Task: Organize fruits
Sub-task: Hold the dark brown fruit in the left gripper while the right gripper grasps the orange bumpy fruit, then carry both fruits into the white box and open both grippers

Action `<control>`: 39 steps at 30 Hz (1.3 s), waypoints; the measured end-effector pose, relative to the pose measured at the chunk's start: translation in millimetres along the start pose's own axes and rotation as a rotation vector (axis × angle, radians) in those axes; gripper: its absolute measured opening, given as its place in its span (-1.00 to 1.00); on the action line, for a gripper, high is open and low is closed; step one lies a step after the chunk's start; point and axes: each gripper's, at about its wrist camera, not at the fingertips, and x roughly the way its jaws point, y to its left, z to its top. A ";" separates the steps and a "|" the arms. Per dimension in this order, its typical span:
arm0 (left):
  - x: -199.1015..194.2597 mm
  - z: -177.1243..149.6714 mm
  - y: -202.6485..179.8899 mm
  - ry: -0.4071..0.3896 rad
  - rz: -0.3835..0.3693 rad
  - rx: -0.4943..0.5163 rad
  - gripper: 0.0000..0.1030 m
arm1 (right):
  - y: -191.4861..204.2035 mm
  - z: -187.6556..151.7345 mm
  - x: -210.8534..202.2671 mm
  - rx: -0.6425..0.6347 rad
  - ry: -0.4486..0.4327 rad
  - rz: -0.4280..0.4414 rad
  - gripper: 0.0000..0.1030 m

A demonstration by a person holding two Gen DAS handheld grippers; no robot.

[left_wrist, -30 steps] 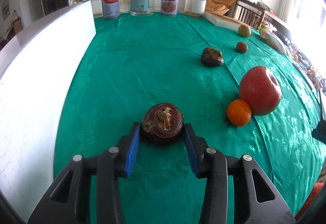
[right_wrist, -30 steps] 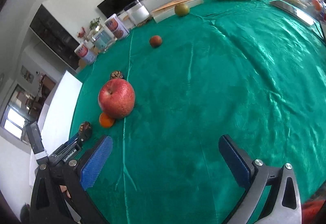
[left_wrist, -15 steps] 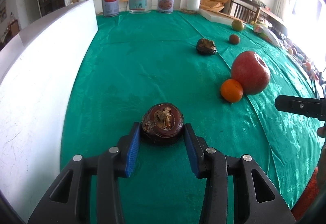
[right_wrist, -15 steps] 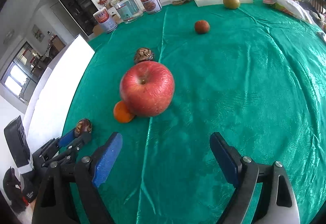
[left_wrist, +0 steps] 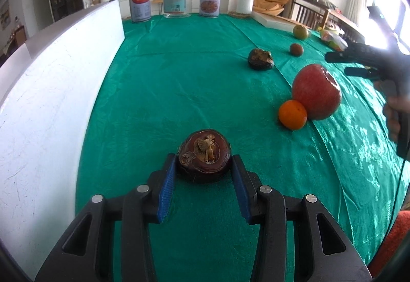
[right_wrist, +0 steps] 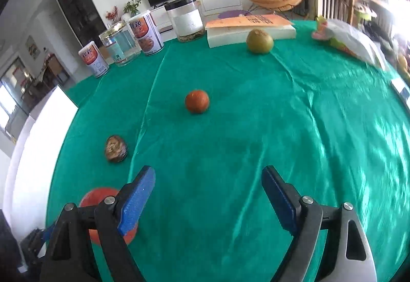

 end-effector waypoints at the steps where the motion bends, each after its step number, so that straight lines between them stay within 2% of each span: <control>1: 0.1 0.0 -0.5 0.000 0.002 0.001 -0.15 | 3.2 10.4 9.8 -0.007 -0.006 -0.002 0.63; 2: 0.5 0.1 -0.6 0.002 0.005 0.004 -0.15 | 6.3 18.7 18.4 -0.013 -0.008 0.001 0.62; 4: 1.0 -0.1 -2.8 0.004 0.018 0.014 -0.15 | 14.6 34.3 36.7 -0.036 0.002 -0.012 0.44; 5: 1.3 -0.3 -4.1 0.004 0.025 0.020 -0.15 | 18.4 38.7 44.3 -0.047 0.012 -0.022 0.41; 9: 1.5 -0.4 -3.3 0.005 0.023 0.020 -0.15 | 25.4 47.3 70.8 -0.084 0.052 -0.039 0.08; 12: 1.5 -0.7 -3.5 0.005 0.026 0.022 -0.15 | 27.4 45.9 79.1 -0.115 0.060 -0.051 -0.41; 15: 0.9 -1.0 -3.5 0.005 0.025 0.021 -0.15 | 20.7 36.2 68.6 -0.083 0.042 -0.041 -0.43; 20: 1.0 -0.7 -2.7 0.003 0.020 0.016 -0.16 | -9.0 3.6 21.3 0.118 -0.021 0.055 -0.43; 23: 0.2 1.6 -1.7 0.017 0.017 0.003 -0.17 | -18.6 -21.7 -6.0 0.187 0.000 0.115 -0.43; 26: -11.2 6.7 4.2 0.035 -0.049 -0.066 -0.17 | -22.5 -47.9 -34.3 0.216 0.024 0.178 -0.43; 28: -24.6 9.8 2.0 0.024 -0.068 -0.062 -0.17 | -21.9 -65.0 -52.1 0.233 0.042 0.218 -0.43; 33: -64.5 9.1 -5.7 0.048 -0.186 -0.053 -0.17 | 0.2 -97.3 -84.1 0.237 0.084 0.321 -0.43; 39: -124.8 0.9 0.9 0.059 -0.307 -0.068 -0.17 | 67.3 -114.2 -97.6 0.168 0.151 0.458 -0.43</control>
